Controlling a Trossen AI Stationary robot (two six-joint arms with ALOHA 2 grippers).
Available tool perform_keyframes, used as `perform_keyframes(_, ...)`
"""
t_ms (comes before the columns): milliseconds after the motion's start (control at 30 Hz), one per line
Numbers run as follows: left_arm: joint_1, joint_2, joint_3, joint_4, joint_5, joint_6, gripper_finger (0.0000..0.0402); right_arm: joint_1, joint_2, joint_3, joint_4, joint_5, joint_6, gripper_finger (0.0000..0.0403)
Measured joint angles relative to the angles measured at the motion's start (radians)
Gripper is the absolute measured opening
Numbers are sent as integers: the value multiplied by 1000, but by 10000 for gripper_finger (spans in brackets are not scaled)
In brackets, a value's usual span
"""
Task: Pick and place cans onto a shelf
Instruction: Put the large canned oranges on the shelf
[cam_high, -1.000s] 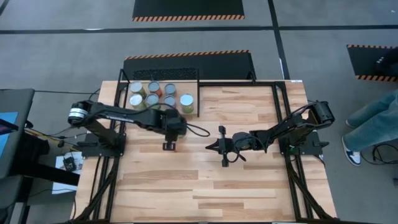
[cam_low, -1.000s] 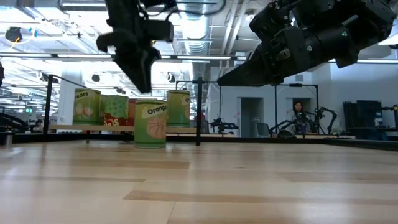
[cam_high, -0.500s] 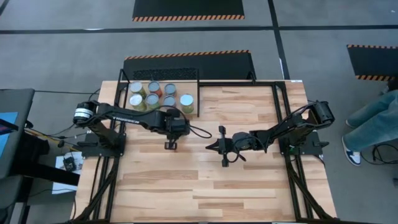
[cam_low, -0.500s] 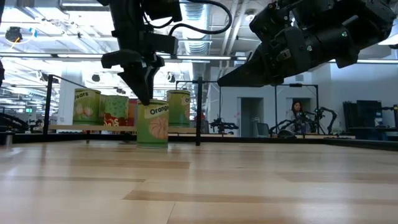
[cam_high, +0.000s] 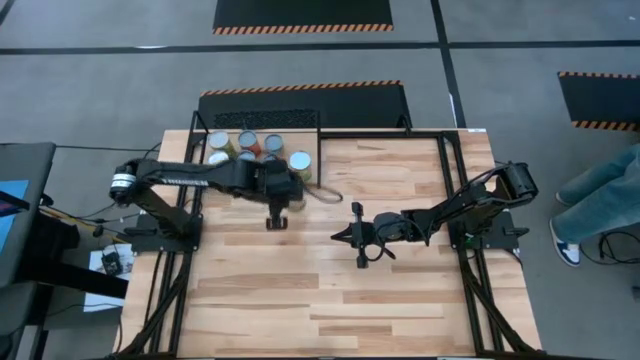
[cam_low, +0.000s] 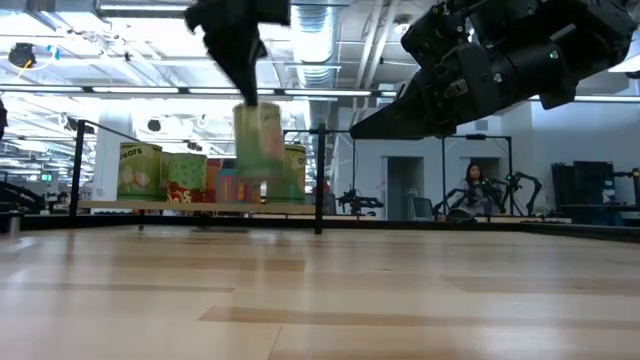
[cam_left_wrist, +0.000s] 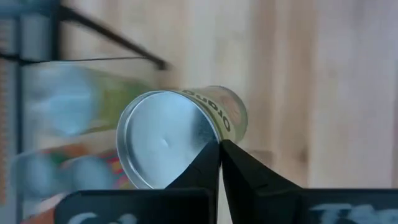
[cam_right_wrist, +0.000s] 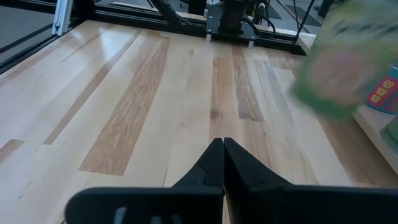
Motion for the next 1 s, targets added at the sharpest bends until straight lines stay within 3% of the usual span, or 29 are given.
perform_keyframes(167, 77, -6, 193, -95, -108, -40, 0, 0, 0, 0, 0, 0, 8, 14)
perform_keyframes(367, 233, -6, 326, -92, -84, -4, 0, 0, 0, 0, 1, 0, 8, 16)
perform_keyframes(600, 431, 23, 321, -23, 73, 88, 0, -2, 0, 0, 3, 0, 8, 14)
perform_keyframes(1000, 559, 208, 321, 31, 87, 210, 0, -1, 0, 0, 0, 0, 8, 14)
